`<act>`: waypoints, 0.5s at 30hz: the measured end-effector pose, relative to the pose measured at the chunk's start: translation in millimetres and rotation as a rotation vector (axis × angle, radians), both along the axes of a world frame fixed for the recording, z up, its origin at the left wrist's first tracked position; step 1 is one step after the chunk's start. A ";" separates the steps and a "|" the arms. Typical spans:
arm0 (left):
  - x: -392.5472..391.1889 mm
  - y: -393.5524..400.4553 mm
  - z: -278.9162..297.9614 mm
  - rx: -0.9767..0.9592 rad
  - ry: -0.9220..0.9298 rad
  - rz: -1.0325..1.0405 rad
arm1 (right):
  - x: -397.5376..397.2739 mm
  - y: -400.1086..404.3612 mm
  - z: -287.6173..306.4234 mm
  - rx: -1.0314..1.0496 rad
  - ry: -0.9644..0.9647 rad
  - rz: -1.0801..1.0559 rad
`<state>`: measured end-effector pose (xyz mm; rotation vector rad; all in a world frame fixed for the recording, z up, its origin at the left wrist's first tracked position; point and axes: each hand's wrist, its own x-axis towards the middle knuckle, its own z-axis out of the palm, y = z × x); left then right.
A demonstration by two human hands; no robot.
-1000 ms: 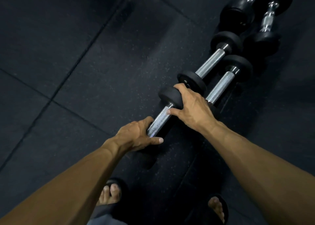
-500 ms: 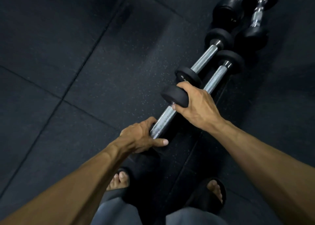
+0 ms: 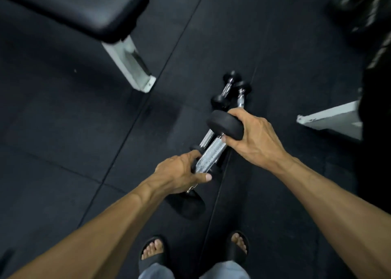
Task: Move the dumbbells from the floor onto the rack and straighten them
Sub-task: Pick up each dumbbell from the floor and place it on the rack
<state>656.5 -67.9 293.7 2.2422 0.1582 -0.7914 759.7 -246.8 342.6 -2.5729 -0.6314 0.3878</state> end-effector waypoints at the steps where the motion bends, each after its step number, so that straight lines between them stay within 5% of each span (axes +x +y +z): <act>1: 9.1 -1.1 25.0 0.004 -0.032 -0.021 | 3.7 -4.5 27.7 0.008 -0.034 -0.021; 9: 71.1 -47.9 233.0 0.025 -0.256 -0.164 | 14.8 -68.6 248.2 0.034 -0.306 -0.185; 15: 94.9 -130.2 338.4 0.017 -0.363 -0.282 | 1.2 -154.7 354.0 0.005 -0.448 -0.313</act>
